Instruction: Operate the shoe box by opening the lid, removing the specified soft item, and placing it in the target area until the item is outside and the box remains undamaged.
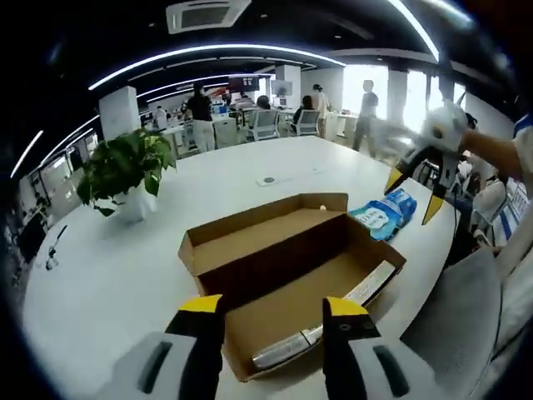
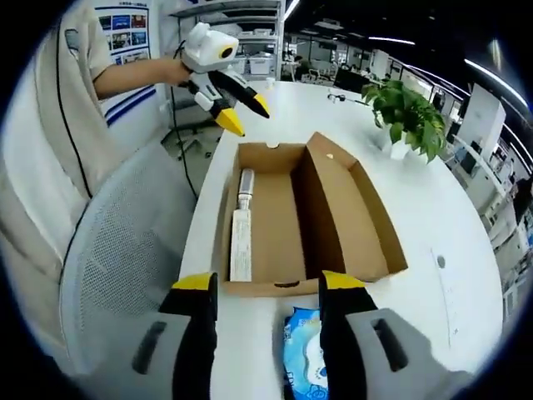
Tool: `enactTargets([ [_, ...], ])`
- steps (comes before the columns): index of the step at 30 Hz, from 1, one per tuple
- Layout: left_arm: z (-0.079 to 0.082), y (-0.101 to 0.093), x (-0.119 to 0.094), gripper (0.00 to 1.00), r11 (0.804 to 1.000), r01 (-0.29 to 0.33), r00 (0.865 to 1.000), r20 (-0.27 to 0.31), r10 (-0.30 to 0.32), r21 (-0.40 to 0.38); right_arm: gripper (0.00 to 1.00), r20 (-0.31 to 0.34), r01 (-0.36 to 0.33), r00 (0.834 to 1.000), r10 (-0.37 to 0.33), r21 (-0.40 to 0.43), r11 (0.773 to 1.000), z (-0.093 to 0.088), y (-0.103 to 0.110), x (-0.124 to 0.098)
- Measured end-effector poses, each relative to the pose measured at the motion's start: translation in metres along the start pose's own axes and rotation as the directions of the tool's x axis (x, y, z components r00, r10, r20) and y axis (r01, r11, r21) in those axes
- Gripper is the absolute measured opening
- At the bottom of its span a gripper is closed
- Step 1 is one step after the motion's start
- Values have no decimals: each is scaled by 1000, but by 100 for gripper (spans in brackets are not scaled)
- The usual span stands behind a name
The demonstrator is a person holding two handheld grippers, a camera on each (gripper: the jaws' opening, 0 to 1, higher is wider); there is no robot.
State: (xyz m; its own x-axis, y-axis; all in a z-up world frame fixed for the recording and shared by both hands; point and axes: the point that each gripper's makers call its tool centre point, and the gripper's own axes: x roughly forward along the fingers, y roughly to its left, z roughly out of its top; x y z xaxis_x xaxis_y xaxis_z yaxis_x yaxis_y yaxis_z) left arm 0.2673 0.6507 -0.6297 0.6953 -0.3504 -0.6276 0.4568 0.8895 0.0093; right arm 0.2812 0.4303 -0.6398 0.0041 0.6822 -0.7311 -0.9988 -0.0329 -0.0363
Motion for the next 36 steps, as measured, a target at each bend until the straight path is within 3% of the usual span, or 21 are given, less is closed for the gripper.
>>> enactTargets([
  [10,-42,21,3,35,995,-82,992,-97,76,-57,39,-22,-51,998,50,-32,998,2,3,28],
  [20,-75,36,2,21,972,-149,978,-172,118,-183,38,-54,-108,993,105,-46,993,1,8,53],
  [32,-88,40,12,6,939,-160,977,-185,106,-303,37,-136,-183,975,174,-58,981,-14,13,79],
  [36,-88,40,13,6,931,-163,977,-184,106,-326,36,-149,-205,969,196,-48,977,-16,13,86],
])
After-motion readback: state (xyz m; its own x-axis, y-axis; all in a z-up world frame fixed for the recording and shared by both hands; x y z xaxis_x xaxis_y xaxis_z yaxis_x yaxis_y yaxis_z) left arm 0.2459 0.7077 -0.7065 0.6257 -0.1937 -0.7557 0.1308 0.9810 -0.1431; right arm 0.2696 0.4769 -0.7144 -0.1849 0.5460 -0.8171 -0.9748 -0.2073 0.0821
